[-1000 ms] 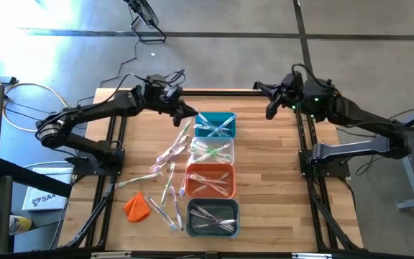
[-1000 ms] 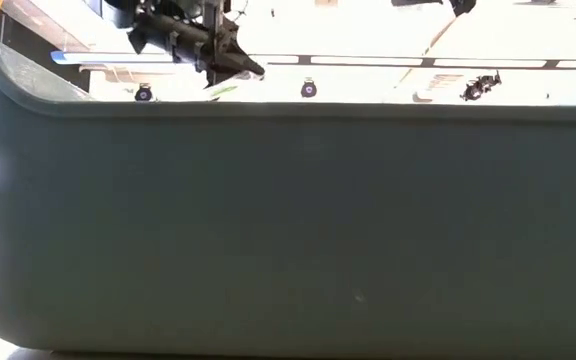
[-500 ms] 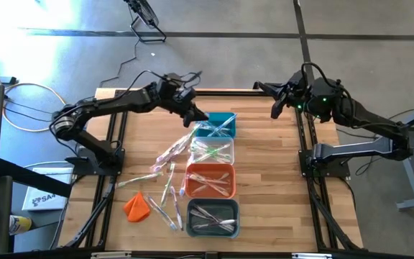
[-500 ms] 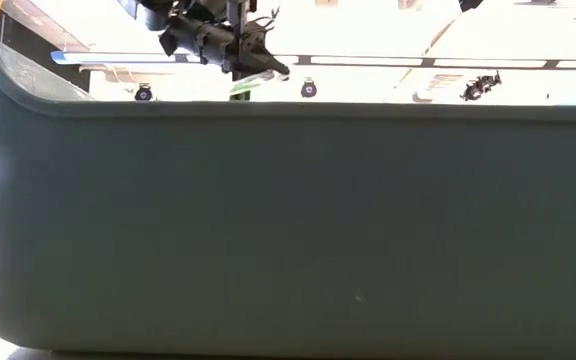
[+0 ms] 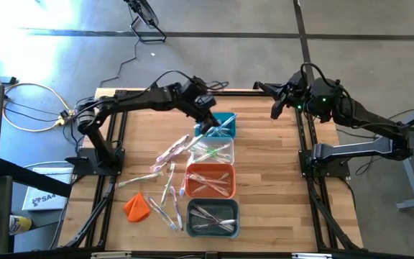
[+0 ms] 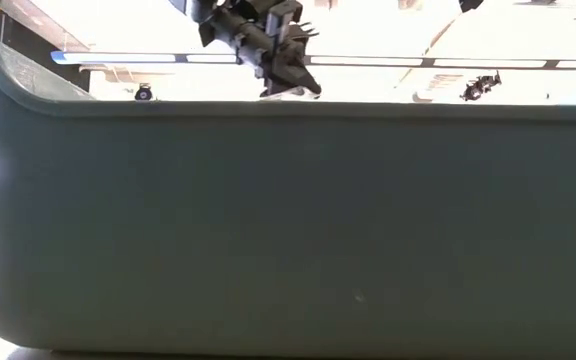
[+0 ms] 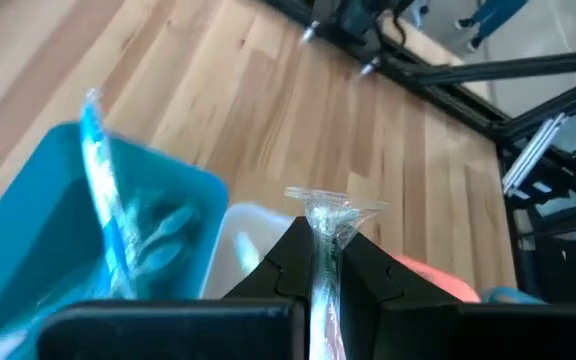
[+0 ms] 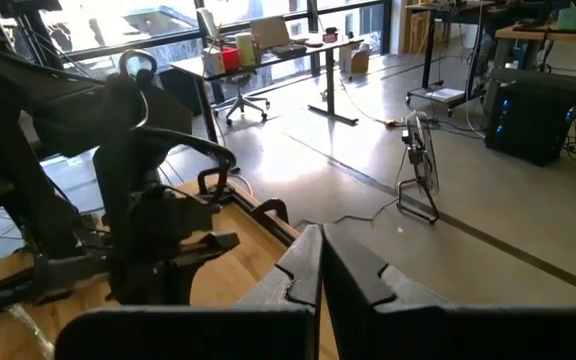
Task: Pick & Place Toothbrushes
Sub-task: Put the green toothbrush into the transparent bin
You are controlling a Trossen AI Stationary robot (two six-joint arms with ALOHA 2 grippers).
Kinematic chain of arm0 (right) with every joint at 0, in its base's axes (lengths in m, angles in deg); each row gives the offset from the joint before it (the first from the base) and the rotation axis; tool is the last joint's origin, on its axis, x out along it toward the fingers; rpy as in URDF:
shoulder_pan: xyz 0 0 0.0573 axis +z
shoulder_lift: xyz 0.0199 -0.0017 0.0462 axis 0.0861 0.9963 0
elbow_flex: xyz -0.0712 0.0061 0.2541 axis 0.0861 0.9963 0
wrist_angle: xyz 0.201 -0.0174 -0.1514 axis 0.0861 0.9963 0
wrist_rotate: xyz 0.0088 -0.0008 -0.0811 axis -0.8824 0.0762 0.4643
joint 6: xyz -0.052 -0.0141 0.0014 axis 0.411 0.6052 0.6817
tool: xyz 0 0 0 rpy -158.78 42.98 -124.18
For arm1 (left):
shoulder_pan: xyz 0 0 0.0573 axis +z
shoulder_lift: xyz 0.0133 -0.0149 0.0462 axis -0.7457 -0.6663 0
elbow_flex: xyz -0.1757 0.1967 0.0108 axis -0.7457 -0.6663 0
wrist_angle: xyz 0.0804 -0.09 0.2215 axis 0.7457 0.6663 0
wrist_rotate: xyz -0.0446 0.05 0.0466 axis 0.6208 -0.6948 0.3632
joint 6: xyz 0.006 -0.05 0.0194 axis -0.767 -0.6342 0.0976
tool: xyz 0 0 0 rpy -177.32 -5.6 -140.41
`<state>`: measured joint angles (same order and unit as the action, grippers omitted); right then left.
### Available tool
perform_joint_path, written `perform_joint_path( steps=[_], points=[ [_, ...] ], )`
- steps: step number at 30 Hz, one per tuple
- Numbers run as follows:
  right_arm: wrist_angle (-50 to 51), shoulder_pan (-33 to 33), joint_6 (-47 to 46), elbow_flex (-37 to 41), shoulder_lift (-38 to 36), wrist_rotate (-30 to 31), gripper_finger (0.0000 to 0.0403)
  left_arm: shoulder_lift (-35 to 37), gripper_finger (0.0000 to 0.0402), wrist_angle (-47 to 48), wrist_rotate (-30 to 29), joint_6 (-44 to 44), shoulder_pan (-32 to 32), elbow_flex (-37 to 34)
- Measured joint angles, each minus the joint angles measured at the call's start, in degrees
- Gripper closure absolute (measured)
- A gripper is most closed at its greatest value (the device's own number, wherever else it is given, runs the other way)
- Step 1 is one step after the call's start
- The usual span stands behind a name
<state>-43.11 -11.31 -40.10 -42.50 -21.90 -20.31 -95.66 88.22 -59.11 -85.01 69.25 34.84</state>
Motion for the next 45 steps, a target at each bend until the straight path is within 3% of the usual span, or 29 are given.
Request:
perform_joint_path(
  steps=[14, 25, 45],
  points=[
    [2.9, 0.0, 0.02, 0.0, 0.02, 0.24, 0.0399, -7.43, 0.0387, 2.03, -0.87, -0.45, -2.85, 3.45],
    [2.92, 0.0, 0.03, 0.0, 0.02, 0.24, 0.0399, -10.23, 0.0387, -3.15, -7.65, -0.46, -5.09, 3.58],
    [2.94, 0.0, 0.04, 0.0, 0.02, 0.24, 0.0399, -14.18, 0.0375, -2.49, -7.23, -3.47, -5.79, 3.43]
  ],
)
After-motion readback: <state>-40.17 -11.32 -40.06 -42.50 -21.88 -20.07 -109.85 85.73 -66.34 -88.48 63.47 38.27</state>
